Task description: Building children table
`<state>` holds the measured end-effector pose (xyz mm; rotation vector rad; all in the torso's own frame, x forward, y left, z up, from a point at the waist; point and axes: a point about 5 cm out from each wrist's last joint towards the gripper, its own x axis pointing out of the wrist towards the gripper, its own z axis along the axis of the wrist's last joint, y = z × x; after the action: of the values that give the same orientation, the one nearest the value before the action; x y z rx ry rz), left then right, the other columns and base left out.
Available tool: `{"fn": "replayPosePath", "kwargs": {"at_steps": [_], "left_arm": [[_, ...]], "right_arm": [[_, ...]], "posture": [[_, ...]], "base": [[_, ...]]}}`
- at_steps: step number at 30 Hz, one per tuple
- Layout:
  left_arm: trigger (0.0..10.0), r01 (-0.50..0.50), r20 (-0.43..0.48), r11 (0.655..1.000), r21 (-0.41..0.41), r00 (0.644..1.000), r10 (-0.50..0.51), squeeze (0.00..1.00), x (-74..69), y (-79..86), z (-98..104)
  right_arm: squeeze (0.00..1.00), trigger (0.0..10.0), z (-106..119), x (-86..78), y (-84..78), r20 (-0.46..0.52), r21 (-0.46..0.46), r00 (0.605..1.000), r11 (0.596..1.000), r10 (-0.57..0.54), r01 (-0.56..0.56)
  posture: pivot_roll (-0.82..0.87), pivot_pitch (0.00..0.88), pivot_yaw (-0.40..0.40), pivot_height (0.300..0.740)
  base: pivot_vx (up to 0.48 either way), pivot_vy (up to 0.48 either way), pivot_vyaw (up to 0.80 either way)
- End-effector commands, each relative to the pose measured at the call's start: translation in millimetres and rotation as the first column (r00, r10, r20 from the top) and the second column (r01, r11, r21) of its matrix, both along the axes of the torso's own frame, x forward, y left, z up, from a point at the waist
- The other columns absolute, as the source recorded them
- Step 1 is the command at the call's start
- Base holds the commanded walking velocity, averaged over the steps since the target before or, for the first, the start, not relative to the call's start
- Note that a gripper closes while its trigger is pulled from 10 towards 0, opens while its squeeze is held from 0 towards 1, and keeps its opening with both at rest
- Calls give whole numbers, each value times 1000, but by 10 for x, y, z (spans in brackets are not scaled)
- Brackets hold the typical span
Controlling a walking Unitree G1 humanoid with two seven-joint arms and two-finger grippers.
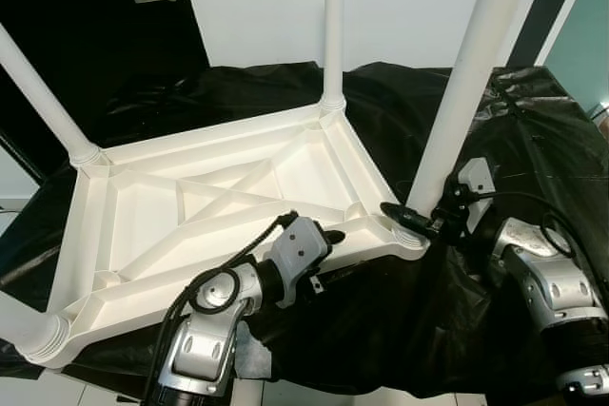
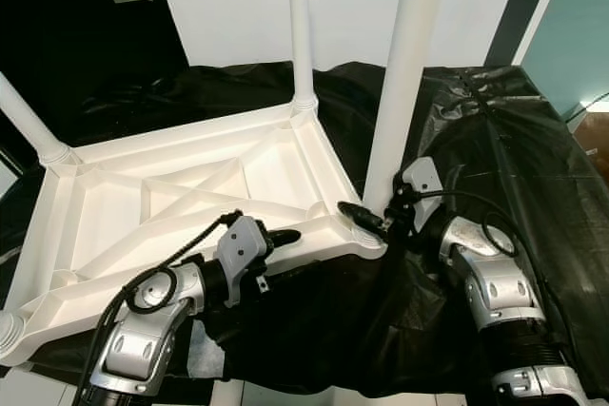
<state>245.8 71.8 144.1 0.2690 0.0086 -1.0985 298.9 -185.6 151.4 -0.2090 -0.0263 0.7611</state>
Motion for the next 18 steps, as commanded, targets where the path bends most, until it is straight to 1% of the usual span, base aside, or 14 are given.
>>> {"fn": "replayPosePath", "kwargs": {"at_steps": [1, 2, 4, 5, 6, 8, 9, 10, 12, 13, 15, 16, 17, 18], "left_arm": [[10000, -157, 29, 988, -12, 987, 157, 0, 62, 61, 18], [10000, -157, 29, 988, -12, 987, 157, 0, 62, 61, 18], [10000, -153, 25, 988, -11, 988, 153, 0, 49, 66, 8], [10000, -153, 25, 988, -11, 988, 153, 0, 49, 66, 8], [10000, -150, 23, 989, -9, 988, 150, 0, 43, 65, 2], [10000, -148, 22, 989, -8, 989, 148, 0, 40, 63, -2], [10000, -142, 19, 990, -6, 990, 142, 0, 35, 60, -7], [10000, -142, 19, 990, -6, 990, 142, 0, 35, 60, -7], [10000, -135, 17, 991, -4, 991, 135, 0, 33, 62, -10], [10000, -135, 17, 991, -4, 991, 135, 0, 33, 62, -10], [10000, -132, 16, 991, -3, 991, 132, 0, 30, 63, -13], [10000, -131, 16, 991, -2, 991, 131, 0, 28, 60, -14], [10000, -130, 16, 992, -2, 991, 130, 0, 26, 61, -14], [10000, -130, 16, 992, -2, 991, 130, 0, 26, 61, -14]], "right_arm": [[0, 10000, -127, -12, -24, -45, -25, 995, 996, -86, 85], [0, 10000, -127, -12, -24, -45, -25, 995, 996, -86, 85], [0, 10000, -192, -30, -21, -54, -12, 972, 974, -227, 227], [0, 10000, -192, -30, -21, -54, -12, 972, 974, -227, 227], [0, 10000, -224, -46, -16, -57, -10, 956, 958, -287, 287], [0, 10000, -241, -57, -12, -58, -8, 946, 948, -318, 318], [0, 10000, -281, -69, -8, -75, 6, 905, 907, -418, 420], [0, 10000, -281, -69, -8, -75, 6, 905, 907, -418, 420], [0, 10000, -353, -116, 22, -96, 21, 812, 814, -576, 580], [0, 10000, -353, -116, 22, -96, 21, 812, 814, -576, 580], [0, 10000, -408, -157, 66, -110, 28, 738, 740, -665, 671], [0, 10000, -423, -168, 79, -114, 30, 714, 716, -691, 698], [0, 10000, -431, -174, 89, -115, 31, 700, 702, -705, 712], [0, 10000, -431, -174, 89, -115, 31, 700, 702, -705, 712]], "posture": [[-55, 22, 21, 740], [-55, 22, 21, 740], [-62, 25, 28, 740], [-62, 25, 28, 740], [-63, 25, 28, 740], [-63, 25, 28, 740], [-66, 28, 32, 740], [-66, 28, 32, 740], [-65, 29, 34, 740], [-65, 29, 34, 740], [-63, 29, 34, 740], [-63, 29, 34, 740], [-62, 29, 33, 740], [-62, 29, 33, 740]], "base": [[0, 0, 0], [0, 0, 0], [0, 0, 0], [0, 0, 0], [0, 0, 0], [0, 0, 0], [0, 0, 0], [0, 0, 0], [0, 0, 0], [0, 0, 0], [0, 0, 0], [0, 0, 0], [0, 0, 0], [0, 0, 0]]}}
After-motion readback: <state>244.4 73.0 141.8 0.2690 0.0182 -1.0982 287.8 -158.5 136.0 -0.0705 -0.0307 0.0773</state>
